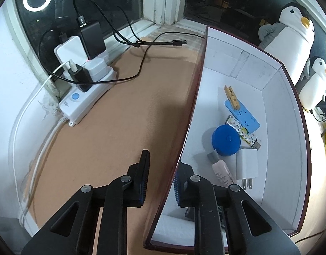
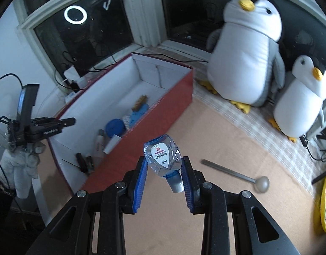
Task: Organize rigid objects
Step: 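Carry the eye-drop bottle with the right tool and release it into the box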
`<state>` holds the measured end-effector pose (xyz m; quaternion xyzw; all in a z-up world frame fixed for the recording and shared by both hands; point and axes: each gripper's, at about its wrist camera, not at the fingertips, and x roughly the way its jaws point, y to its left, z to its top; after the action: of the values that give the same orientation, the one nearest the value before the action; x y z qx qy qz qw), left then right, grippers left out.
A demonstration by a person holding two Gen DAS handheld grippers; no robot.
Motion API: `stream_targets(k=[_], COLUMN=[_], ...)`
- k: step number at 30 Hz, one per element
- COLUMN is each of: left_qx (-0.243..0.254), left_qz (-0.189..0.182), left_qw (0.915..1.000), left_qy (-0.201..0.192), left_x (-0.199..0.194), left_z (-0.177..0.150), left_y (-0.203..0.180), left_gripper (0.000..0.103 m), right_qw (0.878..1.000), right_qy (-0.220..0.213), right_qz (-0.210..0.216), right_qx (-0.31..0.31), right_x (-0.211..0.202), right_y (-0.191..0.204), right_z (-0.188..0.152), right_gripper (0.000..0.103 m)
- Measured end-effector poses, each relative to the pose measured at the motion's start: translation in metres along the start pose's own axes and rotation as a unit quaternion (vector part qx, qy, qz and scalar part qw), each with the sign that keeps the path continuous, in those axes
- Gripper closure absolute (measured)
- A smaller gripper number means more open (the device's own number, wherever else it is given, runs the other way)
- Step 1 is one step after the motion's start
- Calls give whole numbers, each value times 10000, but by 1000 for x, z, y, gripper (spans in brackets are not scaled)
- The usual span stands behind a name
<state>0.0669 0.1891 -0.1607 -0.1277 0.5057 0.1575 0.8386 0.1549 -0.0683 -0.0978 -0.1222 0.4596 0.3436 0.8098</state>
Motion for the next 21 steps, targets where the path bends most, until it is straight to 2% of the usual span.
stream_targets(k=[10, 21], left_qx=[22, 52], left_qz=[-122, -183], left_qw=[9999, 9998], left_qy=[-29, -72], left_x=[3, 3], left_z=[1, 0], left_y=[-1, 0], left_gripper=[90, 93], right_qw=[9982, 9936], right_qy=[149, 441], right_qz=[295, 311], right_qx=[-495, -994], right_x=[15, 41], right_y=[60, 109], right_z=[18, 11], right_gripper=[74, 74])
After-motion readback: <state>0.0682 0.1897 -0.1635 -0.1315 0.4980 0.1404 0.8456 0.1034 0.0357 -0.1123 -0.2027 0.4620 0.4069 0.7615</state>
